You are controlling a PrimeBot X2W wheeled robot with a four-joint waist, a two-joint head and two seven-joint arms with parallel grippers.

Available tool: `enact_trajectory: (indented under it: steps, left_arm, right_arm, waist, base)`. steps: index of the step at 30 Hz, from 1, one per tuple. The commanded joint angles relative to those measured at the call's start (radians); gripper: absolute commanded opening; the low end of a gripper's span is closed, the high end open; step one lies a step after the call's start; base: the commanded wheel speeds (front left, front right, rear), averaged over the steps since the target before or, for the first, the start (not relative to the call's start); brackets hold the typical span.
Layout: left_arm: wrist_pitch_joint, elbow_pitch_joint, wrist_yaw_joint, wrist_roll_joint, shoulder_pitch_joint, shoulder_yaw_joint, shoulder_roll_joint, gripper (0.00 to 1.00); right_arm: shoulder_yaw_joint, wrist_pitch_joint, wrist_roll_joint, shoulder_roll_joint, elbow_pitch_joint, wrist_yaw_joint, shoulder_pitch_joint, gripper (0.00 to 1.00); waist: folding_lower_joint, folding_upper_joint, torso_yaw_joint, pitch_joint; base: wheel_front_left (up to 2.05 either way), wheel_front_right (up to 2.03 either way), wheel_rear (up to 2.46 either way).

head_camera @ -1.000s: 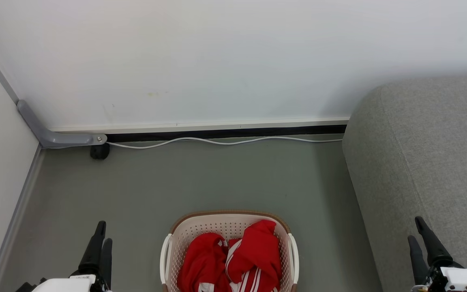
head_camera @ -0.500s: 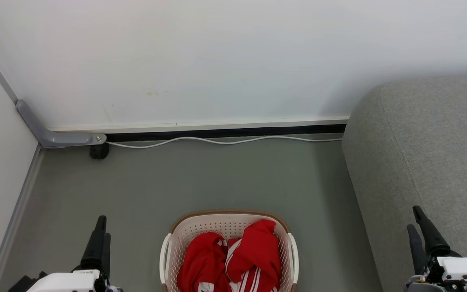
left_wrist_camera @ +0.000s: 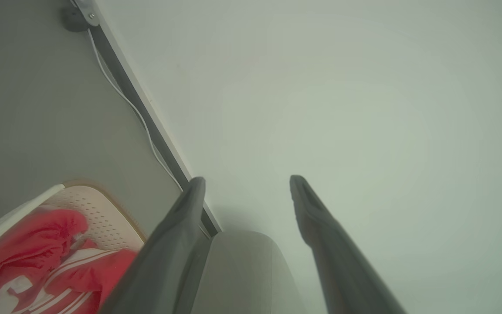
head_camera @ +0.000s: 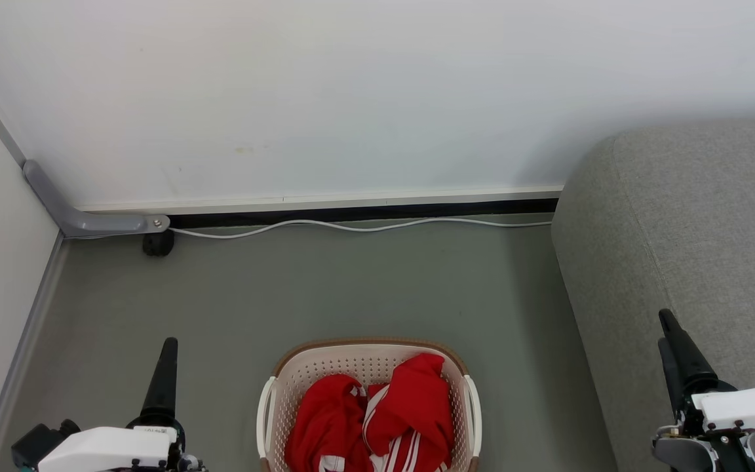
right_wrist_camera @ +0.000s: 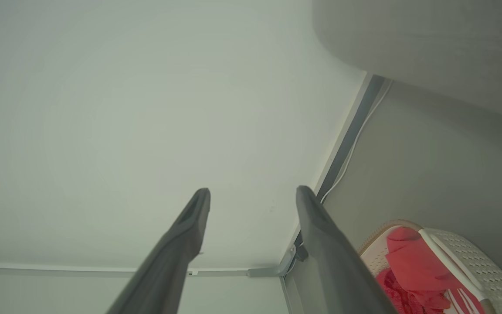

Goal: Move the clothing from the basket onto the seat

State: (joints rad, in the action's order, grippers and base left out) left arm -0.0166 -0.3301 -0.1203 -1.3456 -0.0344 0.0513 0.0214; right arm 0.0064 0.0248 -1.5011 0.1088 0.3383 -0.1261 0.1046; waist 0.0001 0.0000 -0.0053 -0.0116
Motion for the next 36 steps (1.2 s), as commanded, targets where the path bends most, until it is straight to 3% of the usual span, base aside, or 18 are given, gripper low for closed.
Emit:
enact_trajectory:
  steps: [1, 36]
  left_arm:
    - [0.008, 0.031, 0.004, 0.036, -0.065, 0.007, 0.015, 1.00]
    - [0.111, 0.036, 0.072, 0.526, -0.115, -0.038, 0.020, 1.00]
  right_arm:
    - [0.011, -0.016, 0.024, 0.027, -0.023, -0.003, 0.056, 1.00]
    - [0.156, -0.119, 0.359, 0.133, 0.011, -0.004, 0.159, 1.00]
  waist:
    - [-0.0001, 0.0000, -0.001, 0.000]
    - [-0.0001, 0.0000, -0.014, -0.013]
  base:
    - [0.00, 0.00, 0.00]
    - [0.00, 0.00, 0.00]
